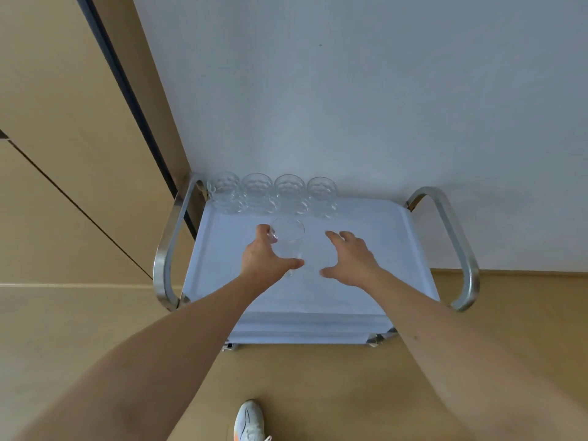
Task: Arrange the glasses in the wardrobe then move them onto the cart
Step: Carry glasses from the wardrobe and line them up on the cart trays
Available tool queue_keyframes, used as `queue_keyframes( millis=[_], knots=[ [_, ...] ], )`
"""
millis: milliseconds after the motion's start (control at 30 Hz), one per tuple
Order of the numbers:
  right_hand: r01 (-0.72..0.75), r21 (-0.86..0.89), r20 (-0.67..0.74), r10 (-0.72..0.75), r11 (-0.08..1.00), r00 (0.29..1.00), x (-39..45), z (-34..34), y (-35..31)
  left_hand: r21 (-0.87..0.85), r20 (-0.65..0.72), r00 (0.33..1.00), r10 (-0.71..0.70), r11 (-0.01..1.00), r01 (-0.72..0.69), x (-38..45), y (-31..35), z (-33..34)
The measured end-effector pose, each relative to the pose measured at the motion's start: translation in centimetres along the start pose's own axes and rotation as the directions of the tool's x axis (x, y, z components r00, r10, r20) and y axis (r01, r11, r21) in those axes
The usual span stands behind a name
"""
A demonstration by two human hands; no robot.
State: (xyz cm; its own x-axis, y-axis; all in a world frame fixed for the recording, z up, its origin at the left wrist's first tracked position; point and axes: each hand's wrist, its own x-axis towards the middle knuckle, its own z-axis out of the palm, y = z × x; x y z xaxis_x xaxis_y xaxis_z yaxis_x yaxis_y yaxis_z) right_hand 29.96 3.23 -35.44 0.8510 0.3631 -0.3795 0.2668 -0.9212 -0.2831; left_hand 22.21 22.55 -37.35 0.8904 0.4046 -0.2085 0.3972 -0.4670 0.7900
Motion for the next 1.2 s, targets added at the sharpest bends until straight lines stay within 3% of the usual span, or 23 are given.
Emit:
queue_keyframes(
  millis=[367,700,1000,1200],
  knots=[
    [0.071,0.055,0.088,-0.076,0.996,0.993,-10.4,6.3,5.8,0.000,-0.058,0.993,-0.106,0.994,0.106,-13.4,-2.3,4.9],
    [0.118,0.008,0.112,-0.118,0.993,0.987,-14.4,12.8,8.4,0.031,-0.100,0.989,-0.106,0.993,0.110,-20.9,-6.2,8.6],
    [0.123,-0.027,0.176,-0.117,0.992,0.977,-12.0,20.6,8.0,-0.021,-0.088,0.979,-0.182,0.983,0.181,-19.8,-12.8,11.1],
    [0.132,-0.024,0.122,-0.129,0.991,0.984,-5.7,26.9,8.2,-0.037,-0.114,0.980,-0.164,0.986,0.160,-15.2,-19.1,14.2]
  ],
)
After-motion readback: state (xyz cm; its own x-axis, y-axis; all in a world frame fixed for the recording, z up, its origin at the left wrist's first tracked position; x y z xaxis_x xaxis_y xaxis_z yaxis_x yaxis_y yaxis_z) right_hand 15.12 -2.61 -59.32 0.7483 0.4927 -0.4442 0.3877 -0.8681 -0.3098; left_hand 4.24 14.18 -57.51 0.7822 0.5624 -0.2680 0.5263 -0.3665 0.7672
